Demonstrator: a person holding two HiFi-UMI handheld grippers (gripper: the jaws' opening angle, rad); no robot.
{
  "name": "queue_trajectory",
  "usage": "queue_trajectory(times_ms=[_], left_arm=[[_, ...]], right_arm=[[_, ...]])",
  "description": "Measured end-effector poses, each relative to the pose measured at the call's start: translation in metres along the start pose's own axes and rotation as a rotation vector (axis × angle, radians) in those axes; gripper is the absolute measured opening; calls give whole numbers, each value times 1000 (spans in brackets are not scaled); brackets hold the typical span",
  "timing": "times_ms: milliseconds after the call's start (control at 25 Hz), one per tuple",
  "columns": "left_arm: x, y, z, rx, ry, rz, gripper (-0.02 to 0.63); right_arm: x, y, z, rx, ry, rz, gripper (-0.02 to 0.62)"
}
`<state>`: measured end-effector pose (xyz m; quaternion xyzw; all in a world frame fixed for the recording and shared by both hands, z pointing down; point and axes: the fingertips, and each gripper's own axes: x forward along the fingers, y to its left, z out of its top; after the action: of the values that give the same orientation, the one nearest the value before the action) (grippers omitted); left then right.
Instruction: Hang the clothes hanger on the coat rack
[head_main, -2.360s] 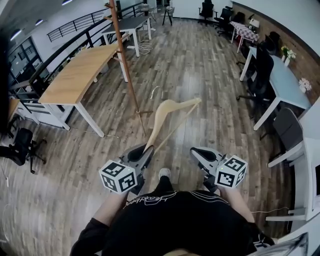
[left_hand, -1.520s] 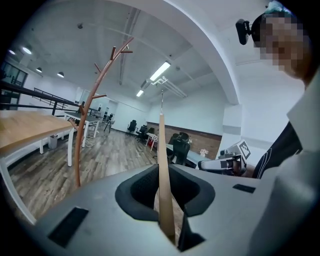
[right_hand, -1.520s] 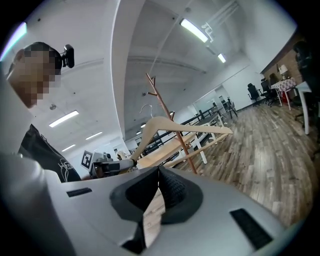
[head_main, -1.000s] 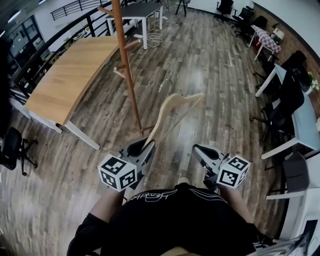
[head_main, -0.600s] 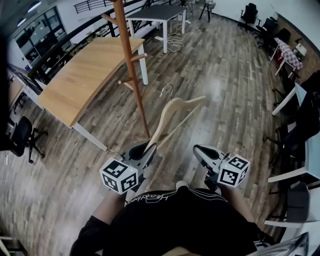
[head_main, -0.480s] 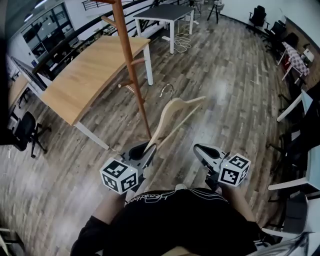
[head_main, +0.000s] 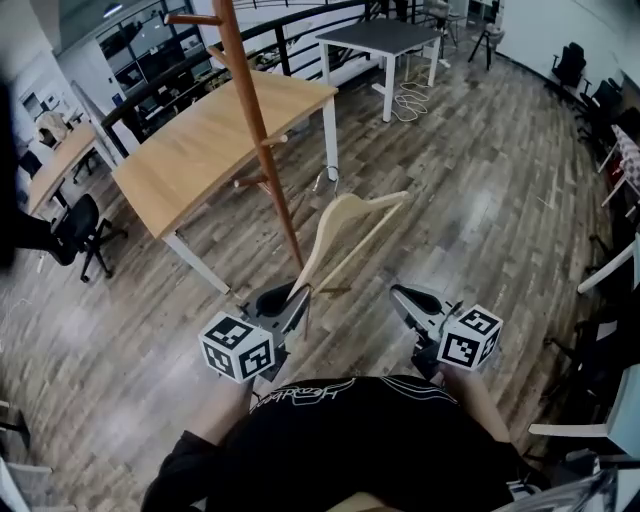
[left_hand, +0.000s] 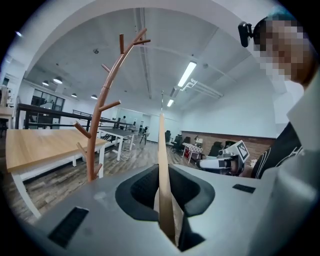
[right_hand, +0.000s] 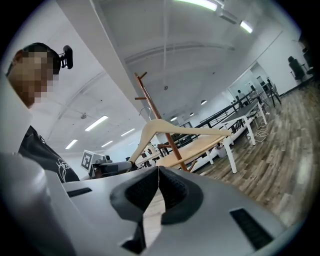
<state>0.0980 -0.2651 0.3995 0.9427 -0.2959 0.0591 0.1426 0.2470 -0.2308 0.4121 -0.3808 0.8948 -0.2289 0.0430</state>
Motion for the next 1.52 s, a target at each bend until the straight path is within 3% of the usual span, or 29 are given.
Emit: queue_trajectory(times_ms=[240, 880, 1520], left_arm=[[6, 9, 16, 0, -13, 57, 52], [37, 78, 51, -8, -33, 89, 52], [47, 154, 37, -31, 16, 142, 53]], right_arm=[[-1, -14, 2, 21, 13, 41, 40], [58, -53, 26, 31, 53, 65, 40], [141, -78, 26, 71, 134, 99, 40]])
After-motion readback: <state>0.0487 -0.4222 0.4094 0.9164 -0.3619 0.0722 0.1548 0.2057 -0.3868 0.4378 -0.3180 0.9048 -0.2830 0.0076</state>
